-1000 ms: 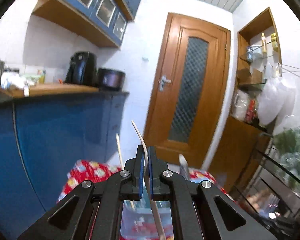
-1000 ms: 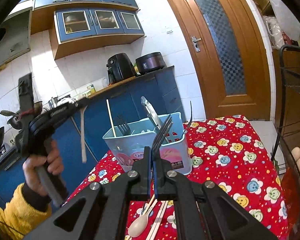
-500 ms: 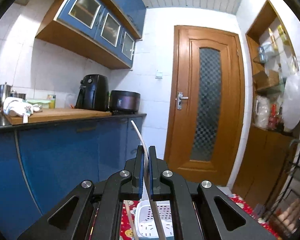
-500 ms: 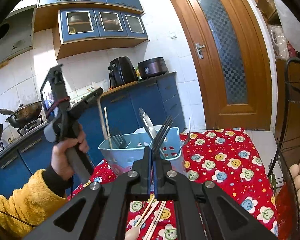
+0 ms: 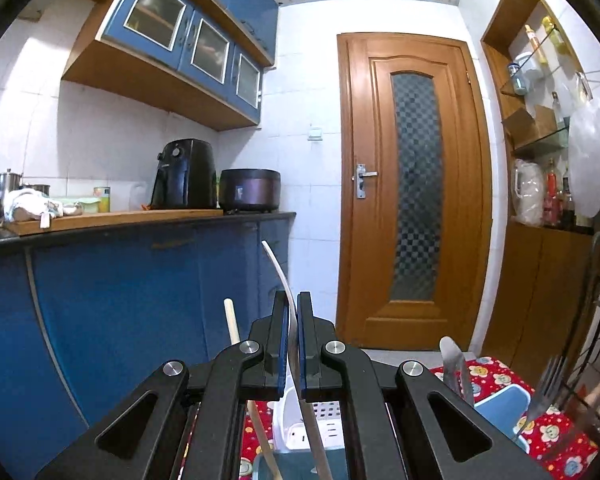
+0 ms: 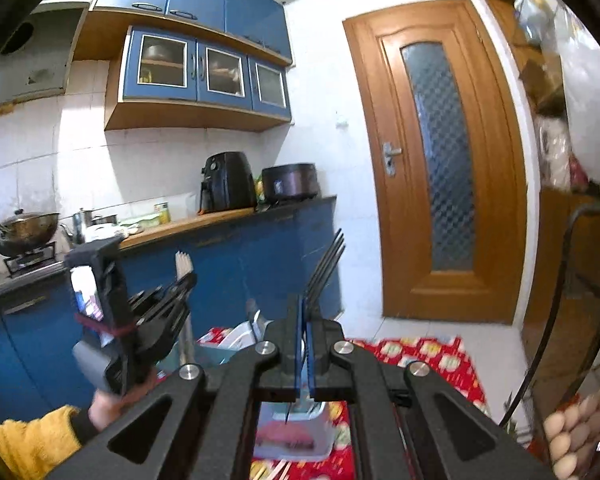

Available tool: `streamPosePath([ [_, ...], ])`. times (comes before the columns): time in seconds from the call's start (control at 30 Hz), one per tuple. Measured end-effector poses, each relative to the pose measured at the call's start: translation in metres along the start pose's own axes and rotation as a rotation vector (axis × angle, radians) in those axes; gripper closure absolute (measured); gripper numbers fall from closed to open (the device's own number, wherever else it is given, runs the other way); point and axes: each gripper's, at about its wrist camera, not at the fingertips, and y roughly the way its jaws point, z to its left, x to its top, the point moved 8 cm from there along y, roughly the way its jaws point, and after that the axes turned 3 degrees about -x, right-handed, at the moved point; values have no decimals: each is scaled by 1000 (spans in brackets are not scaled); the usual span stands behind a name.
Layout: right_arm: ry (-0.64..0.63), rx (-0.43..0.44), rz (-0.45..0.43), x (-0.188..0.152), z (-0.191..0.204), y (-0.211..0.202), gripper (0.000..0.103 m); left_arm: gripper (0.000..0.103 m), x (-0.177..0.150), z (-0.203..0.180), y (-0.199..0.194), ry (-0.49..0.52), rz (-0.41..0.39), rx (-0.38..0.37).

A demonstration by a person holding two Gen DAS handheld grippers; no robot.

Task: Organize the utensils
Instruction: 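Carry the white fork and the silver fork up over the blue box with both tools, then drop the white fork into the box with the left tool while the right tool releases its fork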

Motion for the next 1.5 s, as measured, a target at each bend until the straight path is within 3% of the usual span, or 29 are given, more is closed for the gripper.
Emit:
streamPosePath([
  [0.13,-33,-15,18,-4,4,27,100,99,-3,-2,-1,6,1,-12],
  [0.37,-42,12,146,-32,10,71,100,99,-10,-1,-3,-10,8,-24],
  [0.77,-23,63,240,-53,15,83,95,97,-21,1,-4,-63,65,-69],
  [0.87,-12,62,226,-48,13,80,83,80,-17,-2,-5,-63,80,-87],
  [0.93,5,70,216,-44,13,78,76,61,-12,-4,-9,-67,72,-97],
  [1.23,28,64,167,-24,11,58,75,58,10,-17,-36,-41,62,-135],
  [1.5,86,87,200,-26,10,33,75,57,10,-12,-66,-57,113,-155],
])
